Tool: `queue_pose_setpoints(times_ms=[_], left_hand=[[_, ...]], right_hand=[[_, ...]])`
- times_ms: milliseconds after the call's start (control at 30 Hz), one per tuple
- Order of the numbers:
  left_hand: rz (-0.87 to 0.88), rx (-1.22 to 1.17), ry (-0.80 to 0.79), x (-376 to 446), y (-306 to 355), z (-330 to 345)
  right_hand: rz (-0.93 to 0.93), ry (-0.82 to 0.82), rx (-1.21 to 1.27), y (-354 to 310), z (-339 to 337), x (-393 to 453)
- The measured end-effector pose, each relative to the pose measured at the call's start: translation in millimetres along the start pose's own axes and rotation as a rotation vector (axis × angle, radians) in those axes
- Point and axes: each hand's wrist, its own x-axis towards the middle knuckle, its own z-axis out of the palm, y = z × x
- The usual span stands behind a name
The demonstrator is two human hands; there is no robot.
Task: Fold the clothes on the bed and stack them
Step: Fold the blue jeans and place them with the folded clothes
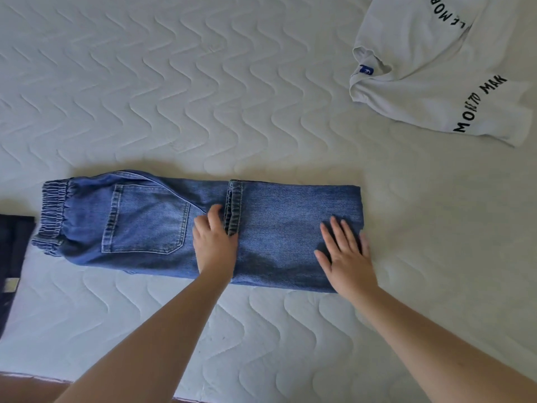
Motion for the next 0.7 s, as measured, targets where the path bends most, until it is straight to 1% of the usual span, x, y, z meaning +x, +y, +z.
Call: queue_pose_setpoints(times_ms=[33,67,100,133,167,200,233,300,333,367,433,567,700], left_hand=[[0.148,0.132,0.063,0,-2,-2],[0.307,0.260,0.092,4,-6,-3],[0.465,0.375,0.078,9,-10,-5],[0.601,0.475,0.028,16,-14,-6],[0.689,0.560,-0.047,22,-18,-6],[0.719,0.626,-0.131,29,-21,-6],[0.704,0.665,-0.200,36,-25,-5],[0.619,0.708,-0.269,47,-32,-4],[0.579,0.713,-0.299,50,-34,-5],[0.543,0.710,-0.338,52,-34,-6],[0.508,0.705,-0.409,55,-35,-7],[0.503,0.737,-0.542,61,-31,-5],[0.506,0.759,-0.566,65,-28,-1]], right_hand=[[0.046,0.020,0.018,3,-1,-2],[0.104,0.037,0.053,6,-3,-1],[0.179,0.052,0.113,8,-5,0],[0.268,0.071,0.200,10,-7,3],[0.362,0.096,0.309,12,-10,7],[0.446,0.117,0.430,14,-13,11],[0.516,0.129,0.568,16,-16,15],[0.641,0.099,0.873,15,-20,23],[0.694,0.065,0.980,14,-21,26],[0.731,0.042,1.035,13,-21,29],[0.765,0.013,1.066,15,-18,34],[0.783,-0.046,1.113,22,-16,39],[0.799,-0.127,1.115,26,-16,43]])
